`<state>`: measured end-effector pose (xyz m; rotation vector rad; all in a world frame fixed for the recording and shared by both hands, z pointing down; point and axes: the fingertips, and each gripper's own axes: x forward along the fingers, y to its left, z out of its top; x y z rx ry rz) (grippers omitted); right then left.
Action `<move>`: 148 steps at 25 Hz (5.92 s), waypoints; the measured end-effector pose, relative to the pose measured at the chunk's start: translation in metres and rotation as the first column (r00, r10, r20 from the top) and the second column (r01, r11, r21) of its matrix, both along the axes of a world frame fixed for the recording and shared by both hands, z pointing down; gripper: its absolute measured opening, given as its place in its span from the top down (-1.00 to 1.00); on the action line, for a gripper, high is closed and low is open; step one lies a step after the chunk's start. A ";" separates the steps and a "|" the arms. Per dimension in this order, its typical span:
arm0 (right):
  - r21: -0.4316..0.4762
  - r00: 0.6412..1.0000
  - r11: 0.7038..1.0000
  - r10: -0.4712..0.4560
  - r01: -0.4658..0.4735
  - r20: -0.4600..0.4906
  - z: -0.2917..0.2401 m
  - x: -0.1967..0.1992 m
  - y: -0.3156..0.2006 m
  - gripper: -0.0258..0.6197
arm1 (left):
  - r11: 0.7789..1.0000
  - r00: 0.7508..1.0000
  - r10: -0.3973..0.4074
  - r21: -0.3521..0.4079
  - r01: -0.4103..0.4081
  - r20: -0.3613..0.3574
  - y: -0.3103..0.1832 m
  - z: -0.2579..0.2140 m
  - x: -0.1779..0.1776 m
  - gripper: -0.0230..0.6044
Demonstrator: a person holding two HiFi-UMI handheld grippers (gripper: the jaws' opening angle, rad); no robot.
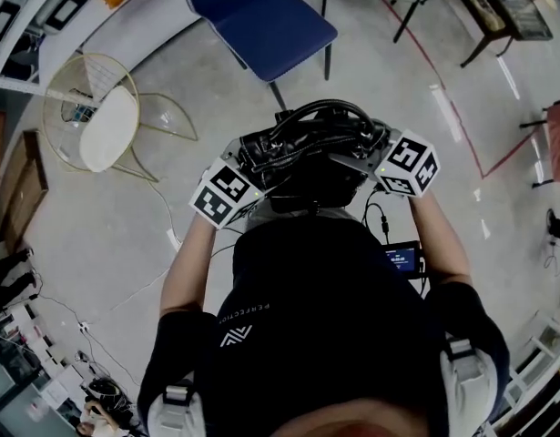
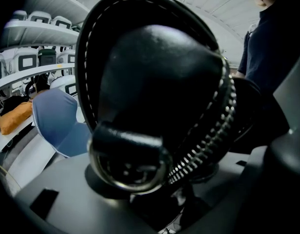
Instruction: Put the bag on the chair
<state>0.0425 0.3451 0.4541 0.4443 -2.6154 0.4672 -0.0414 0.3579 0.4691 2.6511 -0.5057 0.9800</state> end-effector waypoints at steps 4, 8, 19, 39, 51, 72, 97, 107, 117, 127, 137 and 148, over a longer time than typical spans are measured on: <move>0.016 0.999 0.999 0.041 -0.041 -0.002 0.000 0.016 -0.006 0.21 | 0.999 1.000 0.029 0.014 -0.029 -0.001 -0.009 0.001 0.015 -0.07; 0.033 0.998 0.997 0.064 -0.064 -0.015 -0.004 0.031 -0.014 0.21 | 0.999 0.999 0.039 0.033 -0.039 -0.022 -0.019 -0.001 0.030 -0.07; 0.037 0.993 0.992 0.119 -0.118 -0.022 0.000 0.048 -0.070 0.21 | 0.996 0.997 0.076 0.044 -0.075 -0.025 -0.079 0.004 0.047 -0.07; -0.020 0.998 0.999 0.038 -0.039 -0.058 0.007 0.043 -0.213 0.21 | 1.000 0.998 -0.026 -0.014 0.025 -0.053 -0.213 0.014 0.044 -0.09; -0.024 0.995 0.996 -0.091 0.090 -0.041 0.010 0.013 -0.276 0.21 | 0.985 0.985 -0.172 -0.007 0.172 -0.024 -0.266 0.017 0.016 -0.09; -0.089 0.965 0.963 -0.258 0.253 -0.054 0.024 0.027 -0.402 0.21 | 0.937 0.940 -0.342 -0.076 0.340 -0.013 -0.375 0.032 0.036 -0.10; -0.190 0.910 0.903 -0.407 0.386 -0.082 0.080 0.012 -0.557 0.20 | 0.851 0.864 -0.503 -0.182 0.494 -0.007 -0.518 0.088 0.029 -0.11; -0.246 0.871 0.859 -0.482 0.448 -0.095 0.119 -0.002 -0.591 0.20 | 0.795 0.819 -0.573 -0.236 0.559 0.012 -0.546 0.124 0.019 -0.12; -0.290 0.852 0.835 -0.514 0.468 -0.104 0.162 -0.015 -0.622 0.19 | 0.757 0.797 -0.602 -0.287 0.587 0.044 -0.570 0.165 0.009 -0.13; -0.313 0.851 0.829 -0.515 0.464 -0.100 0.203 -0.024 -0.632 0.17 | 0.767 0.813 -0.582 -0.307 0.563 0.036 -0.581 0.203 -0.001 -0.13; -0.344 0.826 0.796 -0.556 0.498 -0.089 0.213 -0.033 -0.638 0.15 | 0.780 0.826 -0.563 -0.350 0.519 -0.030 -0.589 0.213 -0.008 -0.23; -0.371 0.825 0.798 -0.551 0.476 -0.126 0.212 -0.030 -0.647 0.10 | 0.761 0.810 -0.586 -0.344 0.550 -0.001 -0.590 0.212 -0.019 -0.37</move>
